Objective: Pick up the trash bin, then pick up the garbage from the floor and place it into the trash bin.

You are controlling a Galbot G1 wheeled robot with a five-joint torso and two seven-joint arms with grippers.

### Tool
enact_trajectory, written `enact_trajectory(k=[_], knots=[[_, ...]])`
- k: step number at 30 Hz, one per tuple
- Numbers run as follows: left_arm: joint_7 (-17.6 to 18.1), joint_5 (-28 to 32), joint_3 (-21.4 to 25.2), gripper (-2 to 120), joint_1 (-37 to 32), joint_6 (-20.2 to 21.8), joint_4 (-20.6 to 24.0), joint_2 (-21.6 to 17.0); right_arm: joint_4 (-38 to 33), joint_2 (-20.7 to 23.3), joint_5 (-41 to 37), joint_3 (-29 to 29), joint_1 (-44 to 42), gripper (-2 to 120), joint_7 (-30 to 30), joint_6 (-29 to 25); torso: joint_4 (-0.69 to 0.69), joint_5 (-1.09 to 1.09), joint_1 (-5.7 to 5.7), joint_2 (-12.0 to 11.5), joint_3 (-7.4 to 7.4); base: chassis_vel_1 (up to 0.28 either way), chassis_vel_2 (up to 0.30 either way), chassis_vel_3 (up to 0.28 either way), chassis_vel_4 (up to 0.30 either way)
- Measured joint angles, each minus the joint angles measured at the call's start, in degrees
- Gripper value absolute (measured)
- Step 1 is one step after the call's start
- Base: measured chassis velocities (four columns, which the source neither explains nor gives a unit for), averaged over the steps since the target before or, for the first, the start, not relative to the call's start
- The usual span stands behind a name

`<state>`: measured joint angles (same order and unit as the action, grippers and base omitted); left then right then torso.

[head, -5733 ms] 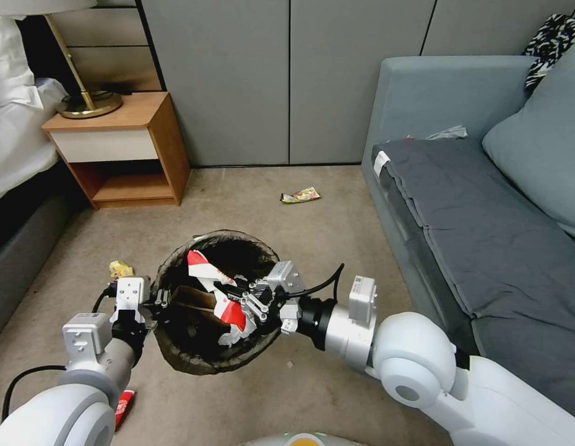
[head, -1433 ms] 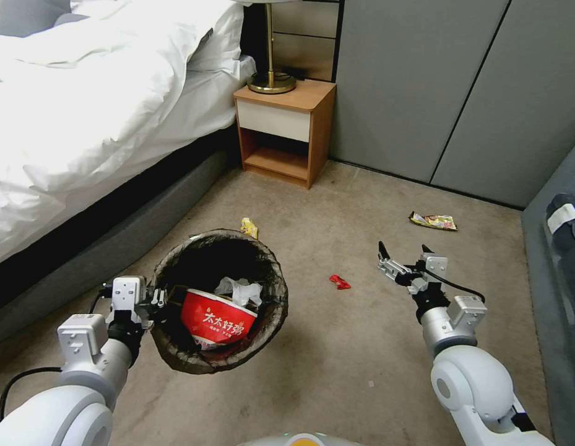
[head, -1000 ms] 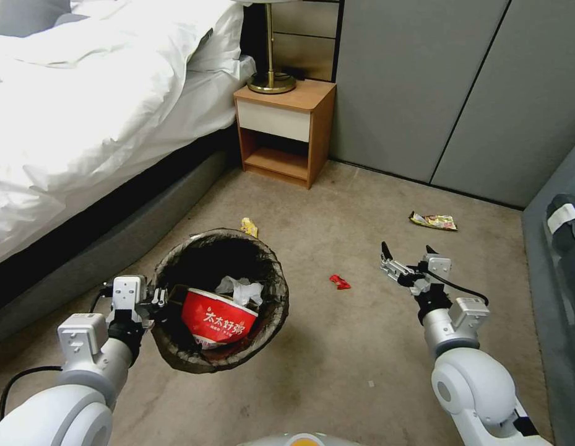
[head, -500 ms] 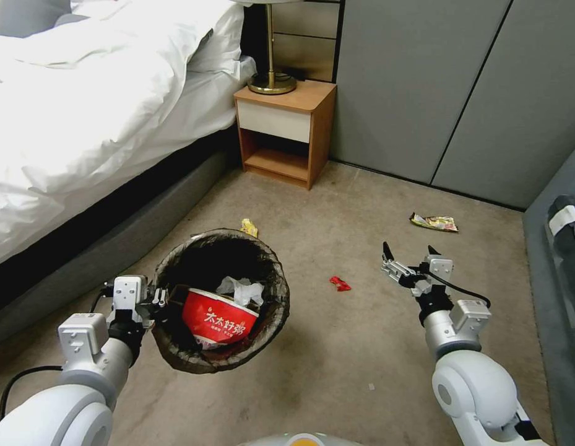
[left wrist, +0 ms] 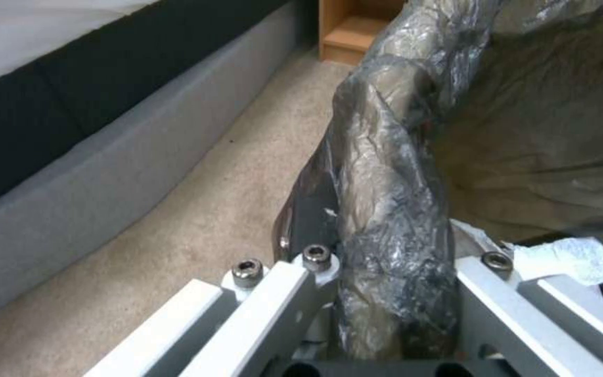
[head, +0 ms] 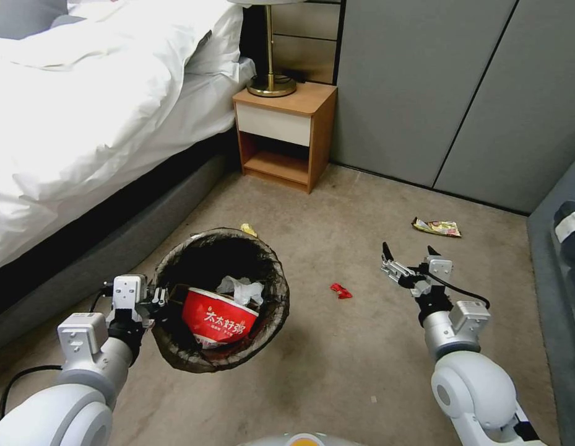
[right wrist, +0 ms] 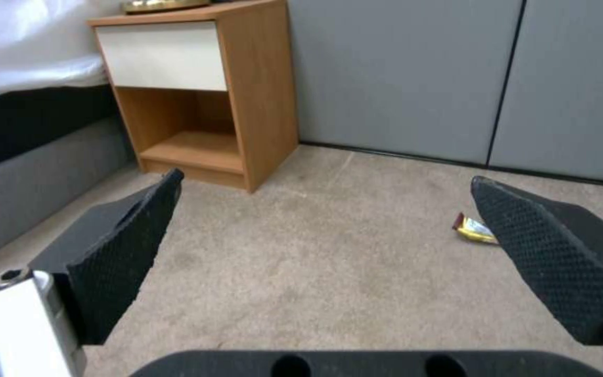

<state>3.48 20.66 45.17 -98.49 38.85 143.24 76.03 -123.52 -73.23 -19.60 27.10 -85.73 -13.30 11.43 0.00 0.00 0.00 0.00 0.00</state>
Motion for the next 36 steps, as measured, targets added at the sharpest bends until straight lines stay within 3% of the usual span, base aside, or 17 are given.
enact_trajectory(k=[25,36], knots=[[-0.04,0.2,0.29,1,0.3,0.01,0.0,-0.12,0.85,-0.21,0.55,-0.35,0.17,100,0.77,0.07,0.0,0.0,0.0,0.0,0.0,-0.073,0.071,0.069,-0.077],[-0.02,0.29,0.14,1,0.11,0.01,0.0,0.17,6.96,1.96,-3.18,-3.77,4.04,100,0.34,3.36,0.0,0.01,0.0,0.0,0.0,-0.023,0.025,0.018,-0.019]])
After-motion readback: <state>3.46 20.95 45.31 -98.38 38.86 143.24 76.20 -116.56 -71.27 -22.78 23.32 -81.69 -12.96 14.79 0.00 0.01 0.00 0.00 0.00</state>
